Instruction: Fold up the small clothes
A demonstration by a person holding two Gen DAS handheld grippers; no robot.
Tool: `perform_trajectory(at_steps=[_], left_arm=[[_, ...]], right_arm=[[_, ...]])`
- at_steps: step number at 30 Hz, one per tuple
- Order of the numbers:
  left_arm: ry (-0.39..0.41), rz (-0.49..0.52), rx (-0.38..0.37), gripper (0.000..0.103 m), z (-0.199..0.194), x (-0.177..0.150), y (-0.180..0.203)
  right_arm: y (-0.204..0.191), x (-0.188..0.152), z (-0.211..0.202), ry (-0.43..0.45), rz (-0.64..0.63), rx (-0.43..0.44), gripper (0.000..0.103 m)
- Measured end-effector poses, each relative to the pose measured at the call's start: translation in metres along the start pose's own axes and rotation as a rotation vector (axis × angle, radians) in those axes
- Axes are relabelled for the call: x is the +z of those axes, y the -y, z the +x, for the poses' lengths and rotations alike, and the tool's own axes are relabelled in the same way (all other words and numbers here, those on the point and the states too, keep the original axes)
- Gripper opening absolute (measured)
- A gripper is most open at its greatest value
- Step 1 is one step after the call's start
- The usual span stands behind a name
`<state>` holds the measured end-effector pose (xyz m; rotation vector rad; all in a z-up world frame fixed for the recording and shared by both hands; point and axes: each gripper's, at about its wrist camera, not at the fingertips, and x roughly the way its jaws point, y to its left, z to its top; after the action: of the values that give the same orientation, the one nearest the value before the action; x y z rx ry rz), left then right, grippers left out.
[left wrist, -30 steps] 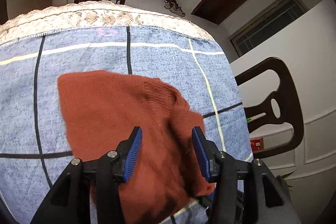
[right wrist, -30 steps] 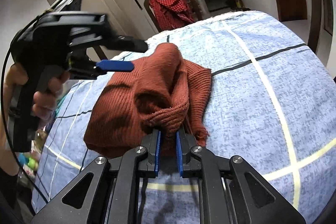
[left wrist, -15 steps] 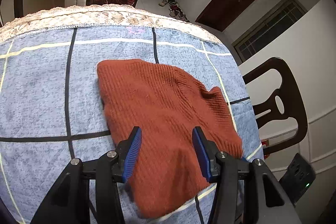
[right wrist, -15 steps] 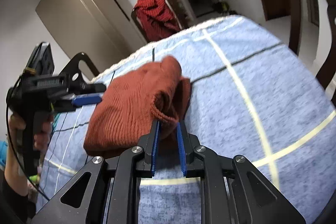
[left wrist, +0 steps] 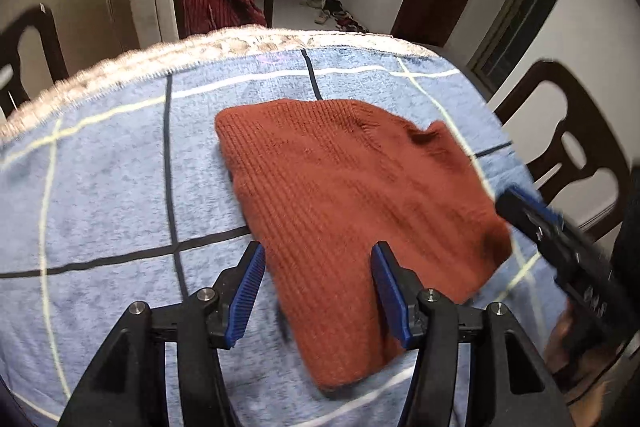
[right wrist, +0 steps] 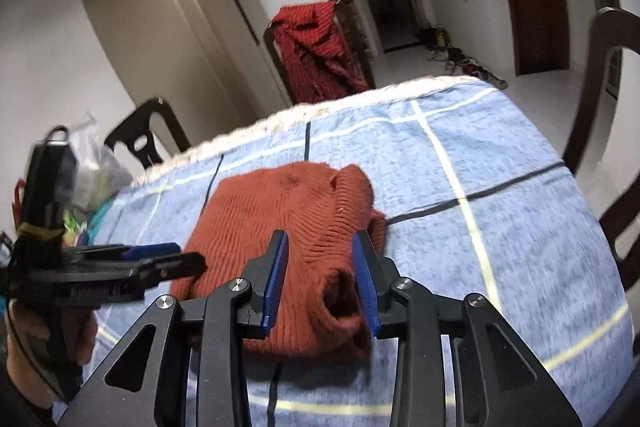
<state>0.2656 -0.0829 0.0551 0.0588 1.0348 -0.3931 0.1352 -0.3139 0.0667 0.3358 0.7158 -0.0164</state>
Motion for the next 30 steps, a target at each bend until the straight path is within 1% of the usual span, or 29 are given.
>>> perform_trajectory(at_steps=[2, 6, 9, 11, 14, 16, 21, 25, 27, 30], left_arm=[[0.025, 0.034, 0.053, 0.058, 0.000, -0.008, 0.005], [0.066, 0.066, 0.097, 0.058, 0.001, -0.020, 0.010], [0.092, 0.081, 0.120, 0.058, 0.003, -0.024, 0.014], [0.103, 0.083, 0.131, 0.058, 0.002, -0.028, 0.014], [0.137, 0.149, 0.176, 0.058, 0.000, -0.034, 0.023], [0.136, 0.158, 0.171, 0.058, -0.001, -0.037, 0.025], [0.169, 0.173, 0.193, 0.058, -0.003, -0.043, 0.027], [0.174, 0.206, 0.203, 0.058, -0.003, -0.050, 0.032], [0.180, 0.213, 0.207, 0.058, -0.004, -0.052, 0.033], [0.188, 0.209, 0.204, 0.058, -0.006, -0.055, 0.031]], right_arm=[[-0.002, -0.002, 0.010, -0.027, -0.035, -0.017, 0.034], [0.001, -0.013, 0.022, -0.061, -0.076, -0.064, 0.034], [0.009, -0.022, 0.025, -0.085, -0.051, -0.052, 0.034], [0.013, -0.025, 0.022, -0.080, -0.033, -0.038, 0.034], [0.018, -0.028, 0.019, -0.081, -0.008, -0.022, 0.034], [0.018, -0.030, 0.017, -0.080, -0.008, -0.022, 0.034], [0.021, -0.039, 0.011, -0.083, 0.006, -0.005, 0.034], [0.023, -0.047, 0.006, -0.090, -0.015, -0.009, 0.034], [0.023, -0.048, 0.005, -0.094, -0.019, -0.010, 0.034], [0.024, -0.045, 0.003, -0.108, 0.005, 0.014, 0.034]])
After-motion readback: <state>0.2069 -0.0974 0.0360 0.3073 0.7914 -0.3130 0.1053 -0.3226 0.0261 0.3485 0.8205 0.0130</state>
